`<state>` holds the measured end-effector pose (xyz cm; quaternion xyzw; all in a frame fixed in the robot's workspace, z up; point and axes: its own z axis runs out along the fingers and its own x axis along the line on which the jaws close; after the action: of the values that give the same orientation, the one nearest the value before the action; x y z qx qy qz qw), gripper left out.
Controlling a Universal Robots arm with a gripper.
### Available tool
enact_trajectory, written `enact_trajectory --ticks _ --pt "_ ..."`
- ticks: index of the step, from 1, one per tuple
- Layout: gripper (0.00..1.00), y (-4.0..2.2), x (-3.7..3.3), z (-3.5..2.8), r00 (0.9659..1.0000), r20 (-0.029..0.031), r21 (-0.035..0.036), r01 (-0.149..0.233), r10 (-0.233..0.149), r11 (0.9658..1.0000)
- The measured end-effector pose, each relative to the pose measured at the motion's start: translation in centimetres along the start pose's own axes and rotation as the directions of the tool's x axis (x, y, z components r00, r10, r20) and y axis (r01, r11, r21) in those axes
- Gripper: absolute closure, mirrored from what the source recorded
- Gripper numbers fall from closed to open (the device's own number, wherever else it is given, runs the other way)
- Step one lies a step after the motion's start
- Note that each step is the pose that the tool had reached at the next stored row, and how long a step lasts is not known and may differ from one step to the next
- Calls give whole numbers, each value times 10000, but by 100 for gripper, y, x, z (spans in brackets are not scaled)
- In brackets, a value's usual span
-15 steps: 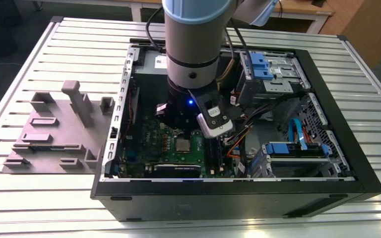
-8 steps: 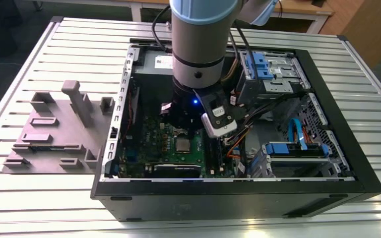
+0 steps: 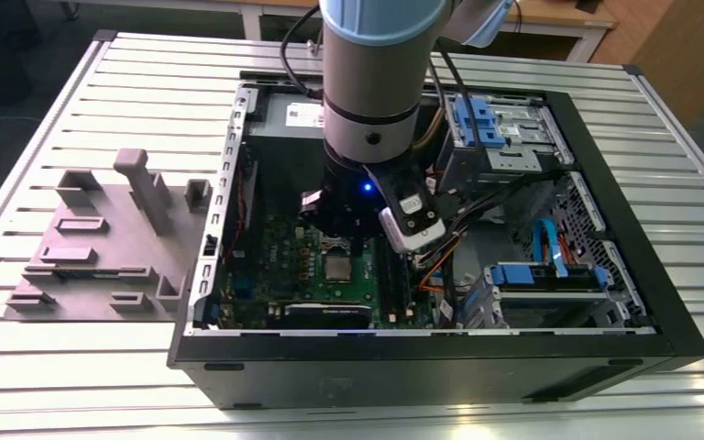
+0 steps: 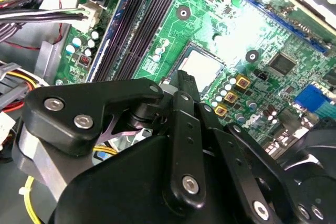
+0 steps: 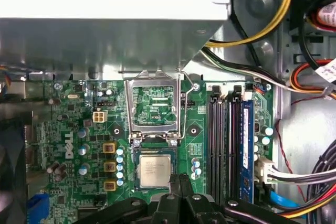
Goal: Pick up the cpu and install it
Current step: 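Close the cpu cover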
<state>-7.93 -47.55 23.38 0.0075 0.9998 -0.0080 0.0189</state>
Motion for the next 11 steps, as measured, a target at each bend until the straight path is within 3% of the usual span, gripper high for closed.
enact_trajectory --ticks 6,11 --pt "90 0 0 1 9999 2 -6 122 -122 9999" --pt "90 0 0 2 9950 19 -38 997 -997 9950"
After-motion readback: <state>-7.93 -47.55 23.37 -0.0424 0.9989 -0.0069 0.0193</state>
